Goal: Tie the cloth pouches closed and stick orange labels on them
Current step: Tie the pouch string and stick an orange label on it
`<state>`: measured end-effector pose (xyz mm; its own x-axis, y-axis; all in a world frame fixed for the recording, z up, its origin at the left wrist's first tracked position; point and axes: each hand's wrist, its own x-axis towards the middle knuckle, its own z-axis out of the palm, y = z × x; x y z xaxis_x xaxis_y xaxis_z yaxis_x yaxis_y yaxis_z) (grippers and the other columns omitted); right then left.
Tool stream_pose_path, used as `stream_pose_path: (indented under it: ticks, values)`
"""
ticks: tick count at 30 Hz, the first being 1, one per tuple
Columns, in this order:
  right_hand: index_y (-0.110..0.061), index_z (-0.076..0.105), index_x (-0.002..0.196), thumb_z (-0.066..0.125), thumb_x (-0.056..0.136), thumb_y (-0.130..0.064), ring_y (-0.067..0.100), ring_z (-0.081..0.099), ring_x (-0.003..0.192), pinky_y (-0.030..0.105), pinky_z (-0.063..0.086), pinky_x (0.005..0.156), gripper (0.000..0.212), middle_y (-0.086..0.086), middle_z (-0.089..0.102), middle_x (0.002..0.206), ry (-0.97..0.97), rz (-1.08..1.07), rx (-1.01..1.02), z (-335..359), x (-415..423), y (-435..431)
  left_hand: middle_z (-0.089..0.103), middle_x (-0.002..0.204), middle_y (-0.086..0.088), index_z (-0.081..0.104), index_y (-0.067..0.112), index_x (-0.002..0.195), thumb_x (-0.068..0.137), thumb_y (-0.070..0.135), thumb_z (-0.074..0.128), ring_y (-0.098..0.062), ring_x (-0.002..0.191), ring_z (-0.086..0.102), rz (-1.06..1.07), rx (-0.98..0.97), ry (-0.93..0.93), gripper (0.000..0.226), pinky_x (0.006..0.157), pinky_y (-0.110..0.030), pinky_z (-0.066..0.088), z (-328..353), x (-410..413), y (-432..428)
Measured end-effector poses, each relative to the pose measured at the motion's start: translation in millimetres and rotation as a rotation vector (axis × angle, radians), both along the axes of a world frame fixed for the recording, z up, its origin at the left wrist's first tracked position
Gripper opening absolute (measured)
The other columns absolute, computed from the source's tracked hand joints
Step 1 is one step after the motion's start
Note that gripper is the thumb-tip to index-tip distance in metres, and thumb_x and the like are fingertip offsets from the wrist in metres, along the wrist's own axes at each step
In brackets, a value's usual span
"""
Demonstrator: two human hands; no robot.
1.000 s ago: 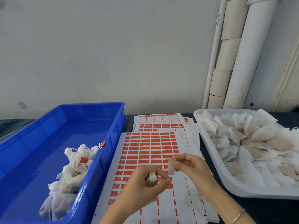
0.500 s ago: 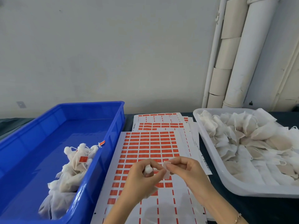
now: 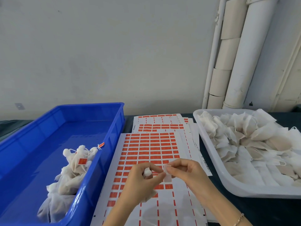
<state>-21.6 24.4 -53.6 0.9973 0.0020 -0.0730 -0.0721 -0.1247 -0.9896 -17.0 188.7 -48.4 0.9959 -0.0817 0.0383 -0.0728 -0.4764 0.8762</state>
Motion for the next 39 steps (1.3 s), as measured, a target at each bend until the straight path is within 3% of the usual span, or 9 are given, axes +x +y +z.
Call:
stream_pose_path:
  ticks: [3,6,11,12,14,17,22,31,39]
  values:
    - [-0.03,0.075,0.087,0.078,0.077,-0.029,0.009,0.068,0.092,0.027,0.054,0.088,0.01,-0.012,0.073,0.091,0.041,0.032,0.011,1.2,-0.3,-1.2,0.065,0.065,0.02,0.068,0.03,0.067,0.075,0.032,0.078,0.001,0.069,0.063,0.014,-0.003,-0.005,0.013,0.049,-0.005,0.041,-1.3,-1.5,-0.1]
    - [-0.026,0.07,0.104,0.082,0.073,-0.022,0.016,0.067,0.101,0.035,0.052,0.096,0.034,-0.004,0.072,0.099,0.081,0.084,0.128,4.9,2.9,-6.0,0.066,0.065,0.019,0.069,0.029,0.067,0.076,0.031,0.077,0.002,0.069,0.062,0.01,-0.043,0.018,0.013,0.047,-0.003,0.04,-2.0,-3.4,-0.9]
    - [-0.027,0.064,0.113,0.07,0.072,-0.041,0.02,0.069,0.098,0.027,0.056,0.079,0.044,0.002,0.072,0.107,0.177,0.105,0.529,10.0,5.7,-9.5,0.067,0.067,0.019,0.069,0.029,0.065,0.074,0.031,0.077,0.004,0.071,0.063,0.064,-0.084,0.072,0.012,0.051,-0.01,0.042,-2.8,-3.0,1.7]
    - [-0.027,0.065,0.112,0.068,0.07,-0.047,0.018,0.069,0.095,0.026,0.054,0.079,0.047,-0.001,0.073,0.105,0.148,0.086,0.503,10.6,5.3,-11.0,0.067,0.067,0.019,0.07,0.028,0.066,0.074,0.03,0.078,0.003,0.072,0.064,0.076,-0.094,0.083,0.011,0.051,-0.011,0.042,-3.3,-2.8,3.0]
    - [-0.028,0.068,0.106,0.067,0.066,-0.055,0.007,0.068,0.093,0.025,0.052,0.085,0.048,-0.01,0.073,0.1,0.032,0.077,0.191,9.3,4.0,-14.4,0.067,0.067,0.018,0.071,0.026,0.068,0.074,0.027,0.078,0.003,0.071,0.064,0.09,-0.122,0.099,0.01,0.05,-0.01,0.043,-4.1,-2.8,5.3]
    - [-0.03,0.073,0.096,0.074,0.075,-0.04,-0.002,0.066,0.092,0.014,0.053,0.077,0.023,-0.018,0.072,0.094,-0.033,0.114,-0.052,7.0,0.0,-11.4,0.067,0.065,0.013,0.071,0.025,0.069,0.074,0.025,0.078,0.002,0.064,0.063,0.079,-0.144,0.112,0.009,0.047,-0.008,0.042,-4.4,-2.9,6.4]
    - [-0.025,0.073,0.095,0.079,0.076,-0.021,0.006,0.07,0.09,0.018,0.055,0.077,0.02,-0.012,0.074,0.091,-0.07,0.121,-0.055,1.8,-0.8,-5.3,0.067,0.062,0.009,0.072,0.024,0.069,0.075,0.022,0.078,0.0,0.057,0.061,0.013,-0.163,0.137,0.008,0.049,-0.008,0.043,-1.4,-4.4,5.1]
    - [-0.02,0.074,0.094,0.077,0.078,-0.02,0.007,0.069,0.092,0.023,0.053,0.083,0.017,-0.01,0.074,0.094,-0.025,0.103,-0.003,6.8,-0.4,-9.8,0.057,0.058,0.005,0.073,0.028,0.082,0.081,0.033,0.071,-0.004,0.05,0.051,-0.114,-0.24,0.256,0.005,0.053,-0.016,0.044,0.4,-7.8,11.7]
    - [-0.019,0.073,0.099,0.074,0.078,-0.028,0.011,0.07,0.088,0.018,0.054,0.075,0.022,-0.006,0.074,0.095,0.016,0.147,0.05,6.6,-3.0,-10.0,0.056,0.049,0.012,0.071,0.025,0.079,0.083,0.028,0.071,-0.003,0.045,0.052,-0.002,-0.202,0.186,0.005,0.048,-0.014,0.043,1.9,-7.7,5.7]
